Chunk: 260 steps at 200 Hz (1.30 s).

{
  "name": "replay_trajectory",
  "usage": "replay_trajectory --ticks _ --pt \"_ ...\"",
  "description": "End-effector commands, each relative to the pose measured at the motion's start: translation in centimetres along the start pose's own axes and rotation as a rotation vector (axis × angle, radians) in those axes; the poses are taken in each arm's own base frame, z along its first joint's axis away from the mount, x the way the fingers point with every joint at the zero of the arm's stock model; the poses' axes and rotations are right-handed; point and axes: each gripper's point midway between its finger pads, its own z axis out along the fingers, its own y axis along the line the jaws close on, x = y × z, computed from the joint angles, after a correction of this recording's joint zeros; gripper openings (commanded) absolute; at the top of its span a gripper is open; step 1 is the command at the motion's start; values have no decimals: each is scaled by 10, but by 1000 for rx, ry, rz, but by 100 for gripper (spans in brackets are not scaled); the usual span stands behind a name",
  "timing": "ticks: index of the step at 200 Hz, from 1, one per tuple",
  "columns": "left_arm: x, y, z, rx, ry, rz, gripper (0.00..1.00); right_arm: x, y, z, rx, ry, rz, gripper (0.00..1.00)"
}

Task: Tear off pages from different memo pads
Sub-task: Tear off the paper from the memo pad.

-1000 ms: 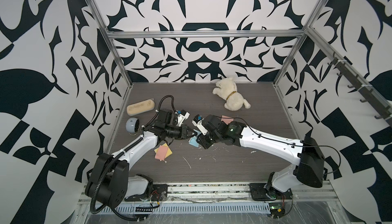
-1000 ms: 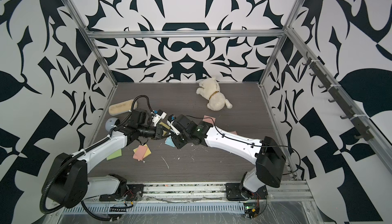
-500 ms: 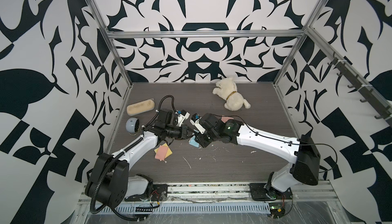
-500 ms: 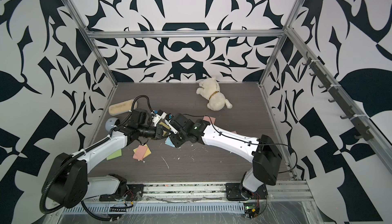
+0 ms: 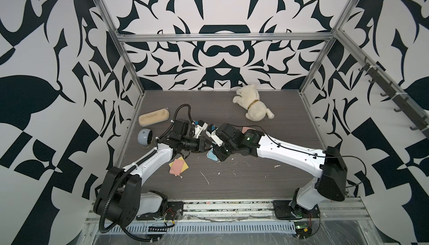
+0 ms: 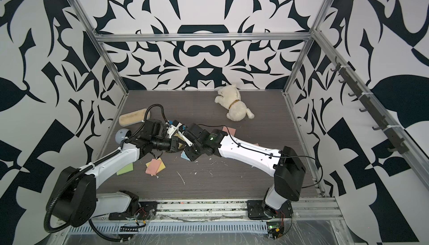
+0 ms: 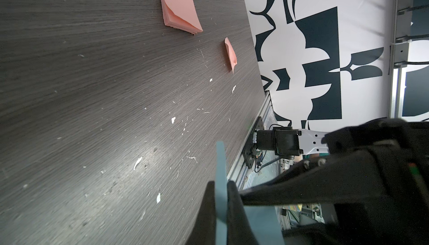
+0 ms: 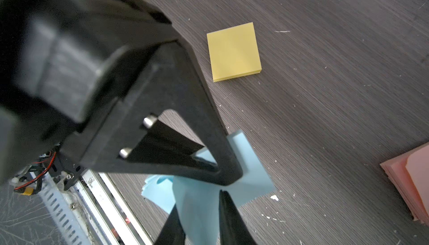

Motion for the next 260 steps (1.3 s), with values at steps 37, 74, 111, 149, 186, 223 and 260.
replay_trajectory --ticks 37,74,111,149,186,223,260 --pt "-4 -8 0 -8 5 26 0 -7 8 -18 -48 -58 -18 22" --pt "-1 -7 1 -13 6 23 0 -7 9 -13 -55 -47 -26 18" --pt "1 -7 1 -9 12 24 0 -9 7 -10 -38 -45 -24 13" --pt "1 -4 3 -9 21 12 0 -8 4 -10 4 -34 -68 6" --pt "-3 -2 4 -20 18 7 0 -10 4 -9 22 -60 -111 0" --pt "-3 0 3 -37 -1 14 0 -18 10 -11 2 -77 -161 0" --pt "-5 -1 1 -41 -17 20 0 -23 7 -14 26 -67 -201 0"
